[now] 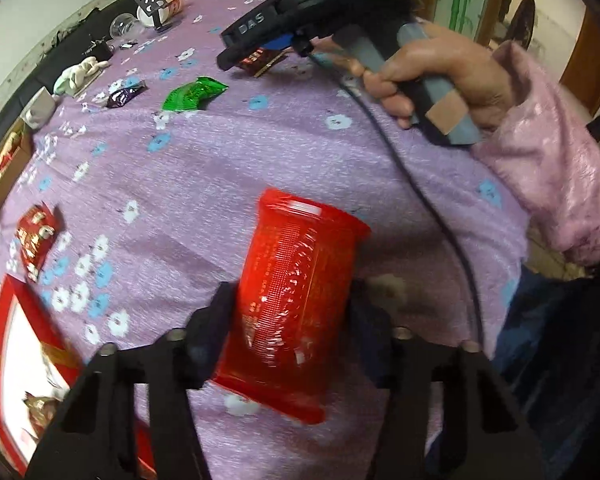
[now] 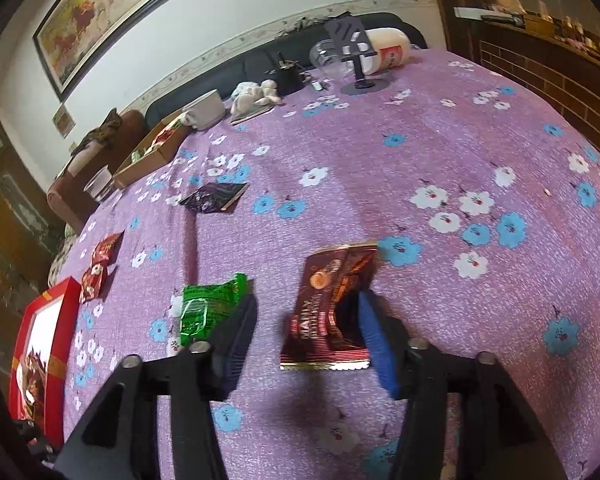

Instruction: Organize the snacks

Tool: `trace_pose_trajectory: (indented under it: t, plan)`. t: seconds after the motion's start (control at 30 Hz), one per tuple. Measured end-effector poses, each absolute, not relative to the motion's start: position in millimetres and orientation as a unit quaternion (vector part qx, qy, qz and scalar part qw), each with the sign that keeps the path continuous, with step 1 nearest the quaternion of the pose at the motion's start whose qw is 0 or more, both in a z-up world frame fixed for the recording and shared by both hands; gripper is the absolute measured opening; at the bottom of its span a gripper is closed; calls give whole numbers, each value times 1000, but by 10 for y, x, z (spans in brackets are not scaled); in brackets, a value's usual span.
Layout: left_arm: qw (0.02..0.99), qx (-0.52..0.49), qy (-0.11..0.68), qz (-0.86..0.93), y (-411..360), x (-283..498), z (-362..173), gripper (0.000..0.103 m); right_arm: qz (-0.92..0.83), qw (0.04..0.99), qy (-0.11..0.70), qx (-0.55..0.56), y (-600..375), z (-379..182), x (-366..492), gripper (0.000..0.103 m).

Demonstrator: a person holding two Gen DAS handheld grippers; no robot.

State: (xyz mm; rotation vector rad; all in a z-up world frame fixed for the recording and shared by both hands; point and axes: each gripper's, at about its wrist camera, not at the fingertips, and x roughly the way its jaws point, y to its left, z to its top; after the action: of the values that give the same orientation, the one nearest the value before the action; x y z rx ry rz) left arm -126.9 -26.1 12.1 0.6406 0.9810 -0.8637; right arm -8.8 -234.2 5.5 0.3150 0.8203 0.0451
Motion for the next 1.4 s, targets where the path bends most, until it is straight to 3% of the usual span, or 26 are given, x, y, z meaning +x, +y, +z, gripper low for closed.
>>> trace_pose_trajectory:
  t: [0.1,0.17,0.33,0.5,0.87,1.4]
  plan:
    - [760,255,455,-388,-213,-1282,123,46,13,906,400,139,-2300,55,-74,58]
    - [774,223,458,-377,-171,-1283,126,46,-21,906,407,115,-2272,59,-66,36]
    - [799,128,465,-358,-37,-1249,141,46,-21,906,402,132,-2349,55,-94,31]
    - [807,20,473,-353,165,-1139,141,45,-4,901,393,181,-2496,43,-132,30]
    - [855,-20,413,-314,532,-1158,491,45,126,863,352,340,-2609,83,-227,30]
    - [931,-32,357,-68,1994,-1123,596,46,339,824,388,236,-168,457,-261,29]
